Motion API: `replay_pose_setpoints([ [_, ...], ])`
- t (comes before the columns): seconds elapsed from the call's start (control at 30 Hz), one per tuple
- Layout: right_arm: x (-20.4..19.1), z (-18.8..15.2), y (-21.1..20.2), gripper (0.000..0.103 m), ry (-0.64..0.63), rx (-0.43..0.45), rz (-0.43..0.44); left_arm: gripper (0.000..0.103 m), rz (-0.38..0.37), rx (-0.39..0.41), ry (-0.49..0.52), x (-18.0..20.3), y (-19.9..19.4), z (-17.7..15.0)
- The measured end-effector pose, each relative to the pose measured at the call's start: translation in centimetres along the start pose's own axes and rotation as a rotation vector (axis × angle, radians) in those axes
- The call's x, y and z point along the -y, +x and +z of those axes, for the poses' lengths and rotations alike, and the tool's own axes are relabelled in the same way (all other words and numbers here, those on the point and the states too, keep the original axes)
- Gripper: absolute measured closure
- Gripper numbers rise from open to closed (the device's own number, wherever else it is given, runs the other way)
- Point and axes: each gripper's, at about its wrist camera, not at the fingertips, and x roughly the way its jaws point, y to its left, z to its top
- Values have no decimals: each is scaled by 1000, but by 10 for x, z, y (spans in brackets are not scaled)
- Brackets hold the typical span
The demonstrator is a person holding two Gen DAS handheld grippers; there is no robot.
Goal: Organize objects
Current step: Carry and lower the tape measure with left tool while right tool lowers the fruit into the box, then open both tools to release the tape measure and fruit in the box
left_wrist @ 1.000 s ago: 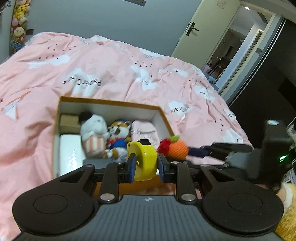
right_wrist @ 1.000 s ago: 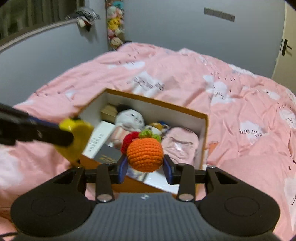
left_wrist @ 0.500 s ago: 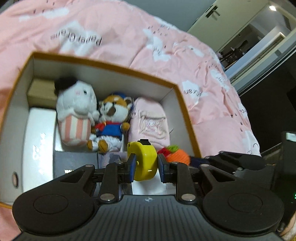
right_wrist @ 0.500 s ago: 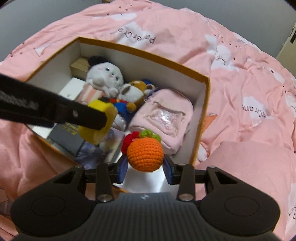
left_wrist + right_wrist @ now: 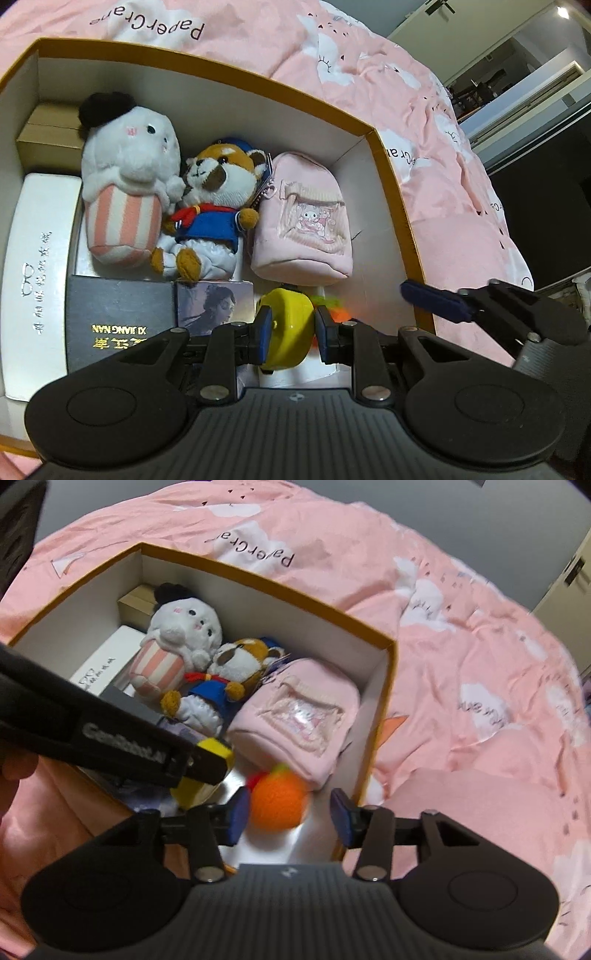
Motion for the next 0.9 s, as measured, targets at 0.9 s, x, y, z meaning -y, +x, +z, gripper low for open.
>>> replay_pose_setpoints([
  [0.9, -8, -7, -22, 29, 13, 66, -6, 58, 165, 154, 105, 7, -29, -6],
])
